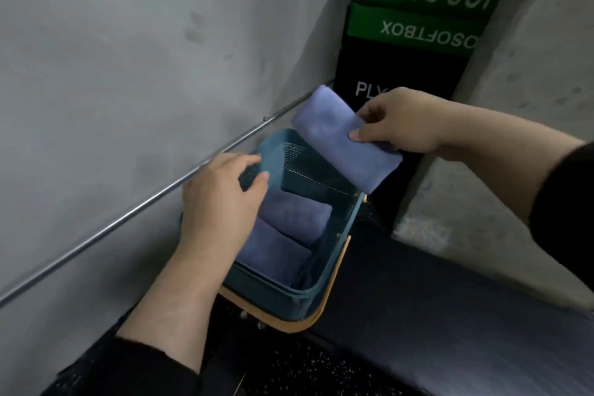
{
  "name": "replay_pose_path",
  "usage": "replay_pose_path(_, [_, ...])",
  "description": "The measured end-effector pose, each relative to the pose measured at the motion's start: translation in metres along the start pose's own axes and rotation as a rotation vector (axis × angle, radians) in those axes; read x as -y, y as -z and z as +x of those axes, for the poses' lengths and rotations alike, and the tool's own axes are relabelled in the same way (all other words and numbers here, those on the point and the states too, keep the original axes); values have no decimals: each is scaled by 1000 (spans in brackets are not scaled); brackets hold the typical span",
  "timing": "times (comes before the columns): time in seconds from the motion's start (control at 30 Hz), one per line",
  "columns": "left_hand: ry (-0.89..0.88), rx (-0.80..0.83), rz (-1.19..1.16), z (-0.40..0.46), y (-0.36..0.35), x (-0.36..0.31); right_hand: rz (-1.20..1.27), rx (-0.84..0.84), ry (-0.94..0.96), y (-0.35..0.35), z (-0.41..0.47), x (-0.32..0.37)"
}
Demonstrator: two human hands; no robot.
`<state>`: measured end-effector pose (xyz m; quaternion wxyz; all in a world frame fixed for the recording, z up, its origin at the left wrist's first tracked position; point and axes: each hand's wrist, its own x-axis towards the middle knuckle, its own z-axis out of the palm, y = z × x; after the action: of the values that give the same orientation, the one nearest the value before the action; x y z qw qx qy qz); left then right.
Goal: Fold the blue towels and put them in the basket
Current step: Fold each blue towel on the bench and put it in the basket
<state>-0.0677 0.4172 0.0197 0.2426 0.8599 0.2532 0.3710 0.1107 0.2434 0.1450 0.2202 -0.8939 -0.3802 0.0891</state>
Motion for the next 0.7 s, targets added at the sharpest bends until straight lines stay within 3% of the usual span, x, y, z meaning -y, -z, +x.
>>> replay_pose_path(0.13, [-20,110,78,6,-6,18,-437,218,-12,-32,71,9])
replay_pose_path(0.33, [-33,308,284,6,-10,27,-697,400,-13,-92,111,10])
replay_pose_path(0.57, [-142,464,197,16,-13,15,-670,473,-70,-113,127,-1])
replay_pose_path(0.7, [-271,764,350,29,-30,1,-564,517,-135,-111,138,-10])
